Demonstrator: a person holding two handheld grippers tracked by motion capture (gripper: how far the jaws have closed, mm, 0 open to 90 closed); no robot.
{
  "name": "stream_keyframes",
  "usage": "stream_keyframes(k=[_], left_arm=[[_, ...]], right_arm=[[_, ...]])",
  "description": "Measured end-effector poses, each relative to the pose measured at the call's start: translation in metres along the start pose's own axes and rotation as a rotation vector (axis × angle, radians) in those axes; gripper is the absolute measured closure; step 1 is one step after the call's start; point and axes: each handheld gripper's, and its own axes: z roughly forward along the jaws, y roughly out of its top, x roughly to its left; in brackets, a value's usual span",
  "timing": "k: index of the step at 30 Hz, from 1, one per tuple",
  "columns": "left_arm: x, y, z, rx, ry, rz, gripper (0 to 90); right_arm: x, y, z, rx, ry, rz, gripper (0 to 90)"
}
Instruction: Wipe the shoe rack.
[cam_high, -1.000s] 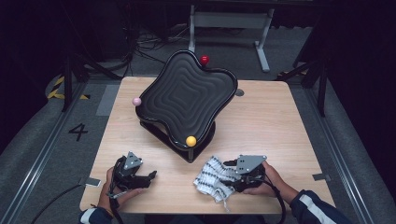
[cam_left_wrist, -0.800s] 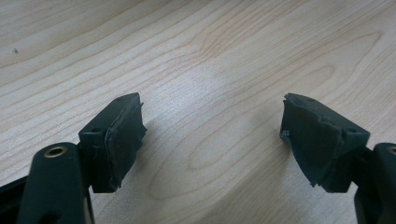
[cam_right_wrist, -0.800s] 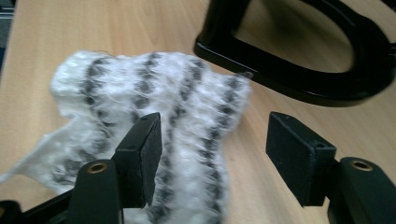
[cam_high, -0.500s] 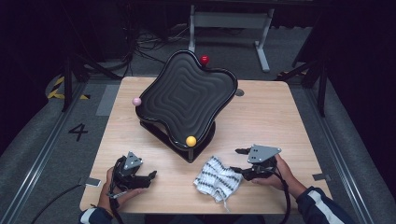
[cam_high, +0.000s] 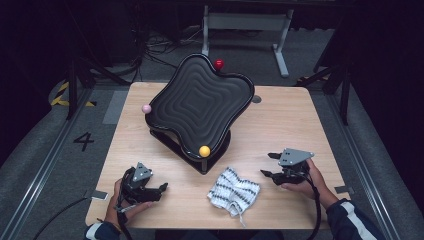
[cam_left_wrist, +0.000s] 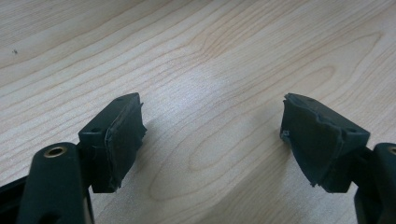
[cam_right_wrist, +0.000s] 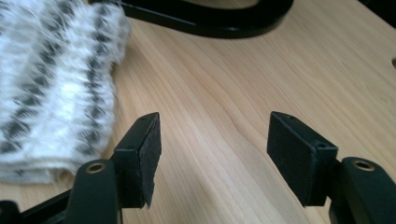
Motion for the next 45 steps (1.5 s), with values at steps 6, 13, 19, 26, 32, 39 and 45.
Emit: stream_keyframes(k=[6, 13, 19, 26, 32, 39, 45], left_arm=[[0.0, 0.0, 0.0, -0.001, 0.001, -0.002, 21.8], [0.001, 0.001, 0.001, -0.006, 0.001, 0.007, 21.7], [0.0, 0.001, 0.002, -0.005, -0.001, -0.005, 21.7], [0.0, 0.002, 0.002, -0.004, -0.001, -0.007, 21.7], [0.001, 0.002, 0.003, -0.008, 0.002, -0.003, 21.6], [0.001, 0.003, 0.003, -0.006, 0.002, -0.003, 21.6], [0.0, 0.003, 0.003, -0.009, 0.009, -0.014, 21.5]], right_arm=[[-0.009, -0.016, -0.003, 0.035, -0.021, 0.026, 35.3], [-0.017, -0.036, -0.008, 0.064, -0.022, 0.086, 34.0], [-0.023, -0.049, -0.017, 0.05, -0.041, 0.146, 33.5], [-0.019, -0.073, -0.024, 0.036, -0.067, 0.174, 32.8], [-0.018, -0.085, -0.033, 0.014, -0.081, 0.215, 30.8], [-0.019, -0.09, -0.037, 0.028, -0.067, 0.274, 26.5], [-0.022, -0.091, -0.037, 0.038, -0.041, 0.313, 25.0]])
